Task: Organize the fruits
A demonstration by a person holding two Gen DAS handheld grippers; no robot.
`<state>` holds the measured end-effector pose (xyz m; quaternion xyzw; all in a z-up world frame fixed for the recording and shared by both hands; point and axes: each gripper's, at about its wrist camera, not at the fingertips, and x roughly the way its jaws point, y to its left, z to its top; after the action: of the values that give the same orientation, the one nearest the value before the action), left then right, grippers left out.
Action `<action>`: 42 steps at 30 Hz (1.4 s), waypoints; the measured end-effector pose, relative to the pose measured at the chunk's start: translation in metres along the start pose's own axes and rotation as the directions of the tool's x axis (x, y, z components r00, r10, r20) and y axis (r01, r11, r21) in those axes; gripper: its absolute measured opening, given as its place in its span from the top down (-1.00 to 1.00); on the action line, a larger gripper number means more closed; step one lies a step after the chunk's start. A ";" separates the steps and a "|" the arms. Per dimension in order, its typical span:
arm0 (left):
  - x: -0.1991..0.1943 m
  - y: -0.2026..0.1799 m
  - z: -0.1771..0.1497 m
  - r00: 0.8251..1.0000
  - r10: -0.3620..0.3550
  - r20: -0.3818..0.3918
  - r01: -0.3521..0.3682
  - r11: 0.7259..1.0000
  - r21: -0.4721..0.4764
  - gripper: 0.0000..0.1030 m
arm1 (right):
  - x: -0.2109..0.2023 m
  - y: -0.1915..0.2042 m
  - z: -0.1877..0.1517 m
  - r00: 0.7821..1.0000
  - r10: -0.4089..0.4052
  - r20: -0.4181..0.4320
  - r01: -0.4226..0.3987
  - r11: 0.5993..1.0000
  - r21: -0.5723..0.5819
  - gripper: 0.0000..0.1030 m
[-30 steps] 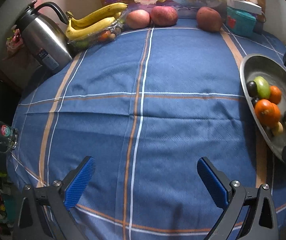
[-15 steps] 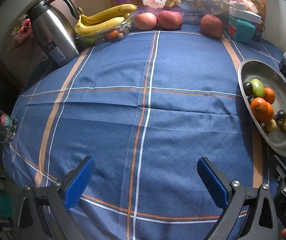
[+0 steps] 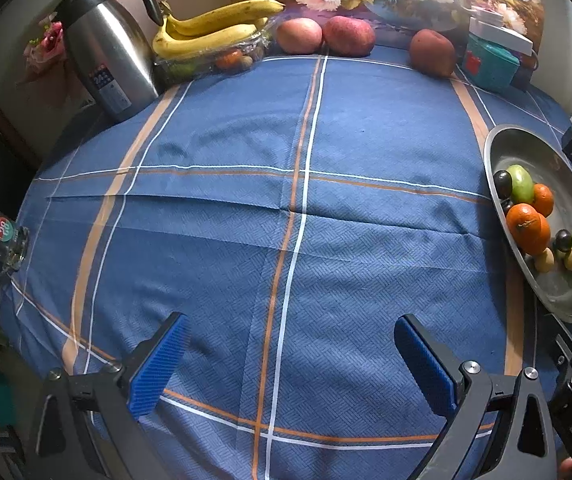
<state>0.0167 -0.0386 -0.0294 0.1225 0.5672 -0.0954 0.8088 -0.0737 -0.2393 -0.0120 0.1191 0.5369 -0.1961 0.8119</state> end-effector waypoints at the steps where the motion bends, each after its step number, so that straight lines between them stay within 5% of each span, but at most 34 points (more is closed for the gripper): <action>1: 0.001 0.000 0.000 1.000 0.000 -0.002 0.000 1.000 -0.001 -1.00 | 0.000 0.000 0.000 1.000 0.000 0.000 0.000 1.000 0.001 -0.77; 42: 0.003 0.002 0.001 1.000 -0.022 -0.012 0.022 1.000 -0.010 -1.00 | 0.000 0.002 0.001 1.000 -0.004 -0.002 0.004 1.000 -0.012 -0.77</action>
<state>0.0191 -0.0374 -0.0319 0.1129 0.5737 -0.1007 0.8050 -0.0718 -0.2378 -0.0120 0.1135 0.5391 -0.1943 0.8116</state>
